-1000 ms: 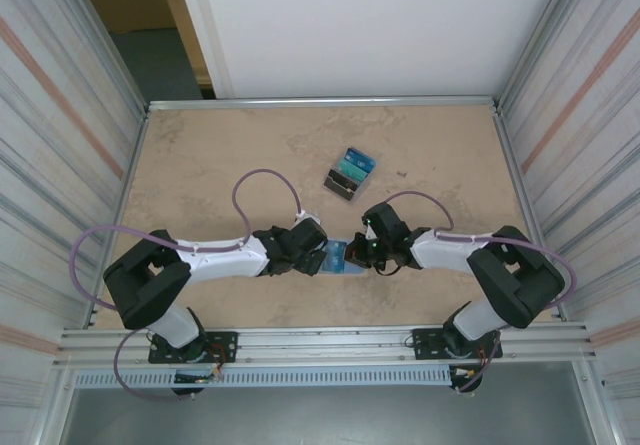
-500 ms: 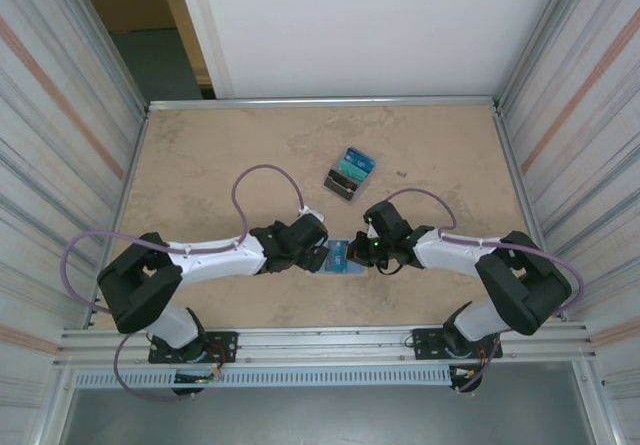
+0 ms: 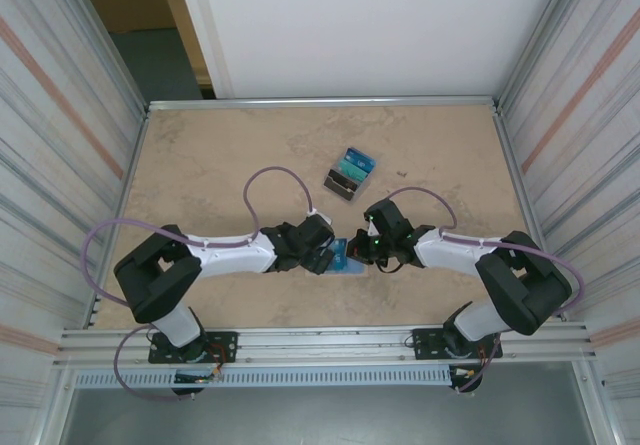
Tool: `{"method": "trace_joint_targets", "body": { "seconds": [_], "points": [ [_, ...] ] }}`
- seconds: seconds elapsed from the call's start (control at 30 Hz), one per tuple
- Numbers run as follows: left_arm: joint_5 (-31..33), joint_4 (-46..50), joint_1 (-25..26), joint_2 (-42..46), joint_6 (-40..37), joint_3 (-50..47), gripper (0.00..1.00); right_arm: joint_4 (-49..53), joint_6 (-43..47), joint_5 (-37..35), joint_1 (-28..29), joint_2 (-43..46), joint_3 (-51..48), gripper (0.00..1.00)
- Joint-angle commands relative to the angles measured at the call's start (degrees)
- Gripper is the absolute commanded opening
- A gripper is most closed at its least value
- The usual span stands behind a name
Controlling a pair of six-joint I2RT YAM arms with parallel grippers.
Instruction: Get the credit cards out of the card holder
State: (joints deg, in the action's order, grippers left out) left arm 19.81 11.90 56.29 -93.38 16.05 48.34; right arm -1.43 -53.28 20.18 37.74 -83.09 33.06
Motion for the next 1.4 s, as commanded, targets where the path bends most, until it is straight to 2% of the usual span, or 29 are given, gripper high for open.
{"method": "trace_joint_targets", "body": {
  "seconds": [0.0, 0.17, 0.33, 0.57, 0.7, 0.8, 1.0, 1.37],
  "points": [
    [-0.39, 0.32, 0.48, -0.85, -0.58, 0.91, 0.99, -4.16, 1.42, 2.67, -0.6, 1.72, -1.24, 0.07],
    [-0.44, 0.58, 0.53, -1.58, 0.09, 0.62, 0.99, -11.15, -0.04, 6.21, -1.27, 1.23, -3.49, 0.14],
    [-0.67, 0.6, 0.48, -1.63, 0.64, 0.31, 0.99, -15.38, -1.34, 8.5, -1.65, -0.61, -4.41, 0.17],
    [-0.74, 0.66, 0.48, -1.41, 0.95, 0.24, 0.99, -20.24, -2.84, 10.42, -1.54, -4.58, -4.5, 0.16],
    [-0.58, 0.89, 0.48, -0.85, 1.09, 0.27, 0.99, -20.24, -3.17, 9.89, -1.54, -5.81, -4.21, 0.11],
    [-0.13, 1.18, 0.48, -0.16, 1.27, 0.13, 0.99, -16.22, -2.59, 7.88, -1.66, -5.29, -3.48, 0.08],
    [1.26, 2.11, 0.48, 0.9, 1.32, -0.13, 0.99, -1.84, 0.59, 0.13, -1.03, -2.33, -0.54, 0.05],
    [2.42, 2.7, 0.48, 2.31, 0.94, 0.26, 0.99, 9.37, 3.72, -5.8, -0.83, 6.9, 1.33, 0.04]
  ]
}}
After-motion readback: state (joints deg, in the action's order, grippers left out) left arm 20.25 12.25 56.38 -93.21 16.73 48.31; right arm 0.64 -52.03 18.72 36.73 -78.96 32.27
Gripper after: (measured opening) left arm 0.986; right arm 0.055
